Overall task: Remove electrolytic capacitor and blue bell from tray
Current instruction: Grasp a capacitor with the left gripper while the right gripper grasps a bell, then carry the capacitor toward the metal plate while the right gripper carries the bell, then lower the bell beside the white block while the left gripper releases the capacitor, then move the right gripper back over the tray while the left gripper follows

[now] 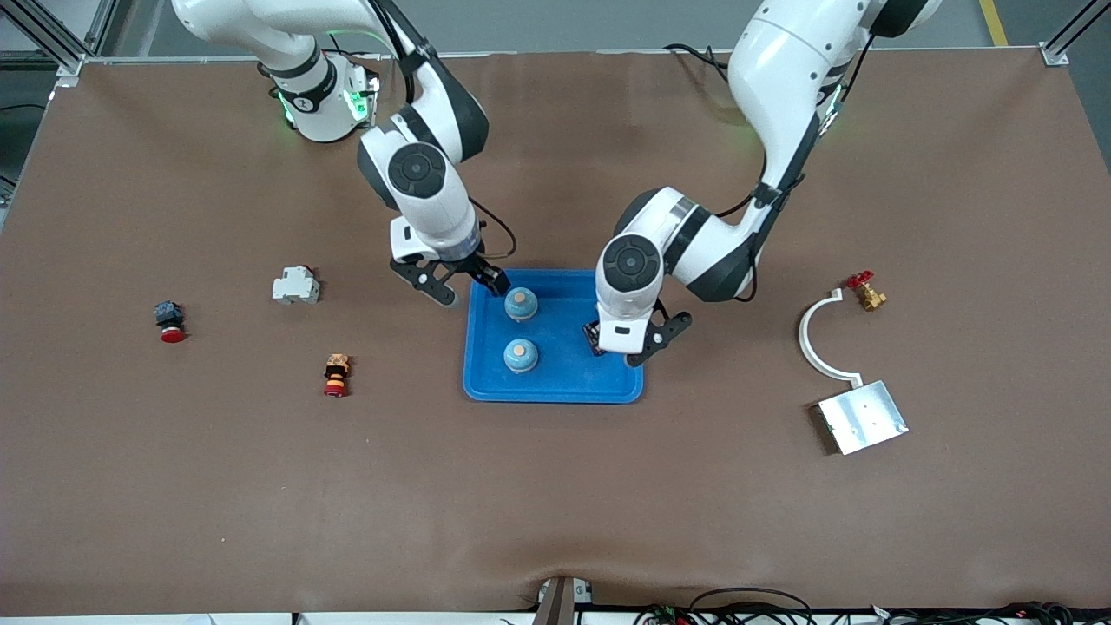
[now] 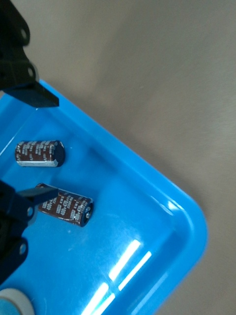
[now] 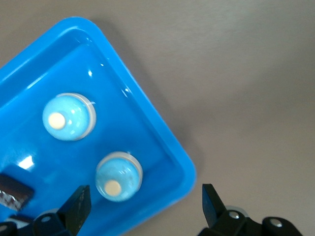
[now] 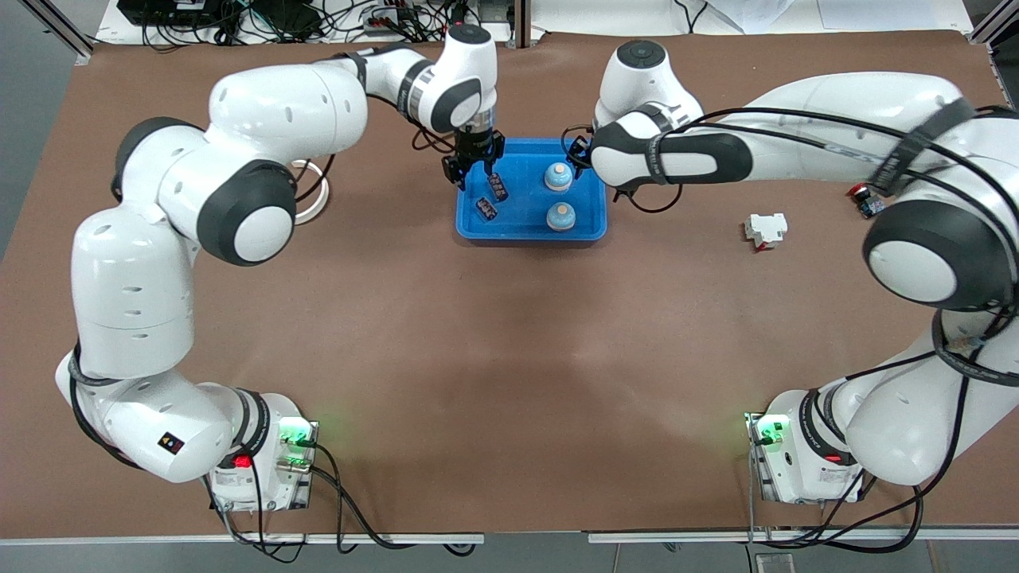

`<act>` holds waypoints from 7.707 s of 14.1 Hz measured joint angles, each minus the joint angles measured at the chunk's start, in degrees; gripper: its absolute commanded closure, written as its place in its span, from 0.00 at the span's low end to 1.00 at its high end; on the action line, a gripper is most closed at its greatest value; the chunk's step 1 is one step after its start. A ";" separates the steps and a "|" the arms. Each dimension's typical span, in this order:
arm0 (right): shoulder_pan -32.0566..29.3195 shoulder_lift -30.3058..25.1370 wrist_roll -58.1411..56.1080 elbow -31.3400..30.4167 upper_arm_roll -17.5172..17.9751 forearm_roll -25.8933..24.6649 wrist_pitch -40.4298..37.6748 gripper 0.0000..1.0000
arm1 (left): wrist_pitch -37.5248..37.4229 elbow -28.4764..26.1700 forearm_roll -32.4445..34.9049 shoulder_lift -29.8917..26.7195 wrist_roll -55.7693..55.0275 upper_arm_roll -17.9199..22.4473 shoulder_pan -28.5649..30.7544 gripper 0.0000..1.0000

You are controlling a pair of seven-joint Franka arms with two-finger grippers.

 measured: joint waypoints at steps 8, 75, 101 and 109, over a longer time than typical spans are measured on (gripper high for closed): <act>3.03 12.79 5.22 9.07 -0.01 -0.02 2.79 0.00 | 6.85 -5.86 0.00 1.17 -0.78 -0.01 -2.01 0.42; -56.91 -5.27 -104.75 -32.03 -2.22 -5.09 19.73 0.00 | 10.04 -18.18 13.39 -11.66 25.80 -6.30 33.95 0.00; -2.24 -9.08 -5.74 -11.40 1.36 4.62 4.50 0.00 | 9.12 -11.74 13.39 -13.74 21.70 -8.11 30.67 0.00; -0.03 12.78 3.10 14.41 0.24 1.03 -0.75 0.00 | 2.82 -8.80 13.40 -18.76 37.81 -8.07 35.20 0.00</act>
